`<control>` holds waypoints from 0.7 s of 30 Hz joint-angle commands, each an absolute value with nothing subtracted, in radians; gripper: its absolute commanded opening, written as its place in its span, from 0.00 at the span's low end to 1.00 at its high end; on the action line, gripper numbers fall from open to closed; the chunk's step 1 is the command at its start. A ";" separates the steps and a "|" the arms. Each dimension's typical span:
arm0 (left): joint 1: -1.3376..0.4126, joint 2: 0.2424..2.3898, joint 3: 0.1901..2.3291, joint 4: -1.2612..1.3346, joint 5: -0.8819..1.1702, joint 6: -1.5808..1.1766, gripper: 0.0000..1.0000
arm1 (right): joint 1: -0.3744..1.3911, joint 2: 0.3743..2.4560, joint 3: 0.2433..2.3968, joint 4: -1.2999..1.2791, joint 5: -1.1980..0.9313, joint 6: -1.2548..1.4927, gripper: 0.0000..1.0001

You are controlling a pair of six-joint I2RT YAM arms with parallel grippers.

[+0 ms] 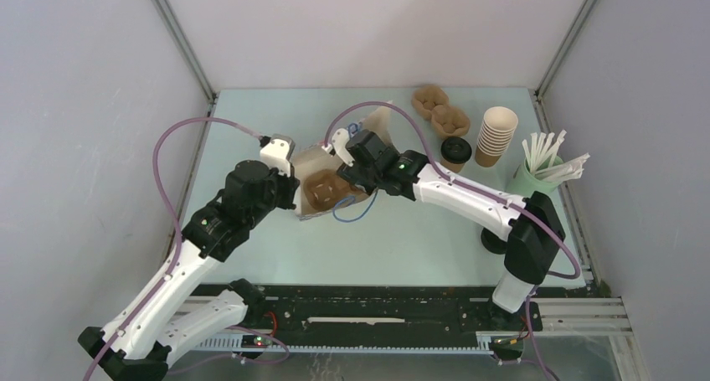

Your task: Pack the takeout coffee

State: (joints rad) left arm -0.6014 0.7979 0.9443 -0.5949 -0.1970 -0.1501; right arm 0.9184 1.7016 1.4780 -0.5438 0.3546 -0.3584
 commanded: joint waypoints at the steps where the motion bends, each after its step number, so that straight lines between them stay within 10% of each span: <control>1: -0.607 0.779 0.925 -0.570 -0.182 -0.146 0.00 | 0.910 1.712 1.493 -0.503 0.295 -0.408 0.00; 21: -0.596 0.779 0.926 -0.571 -0.128 -0.113 0.00 | 0.952 1.862 1.751 -0.730 0.280 -0.357 0.01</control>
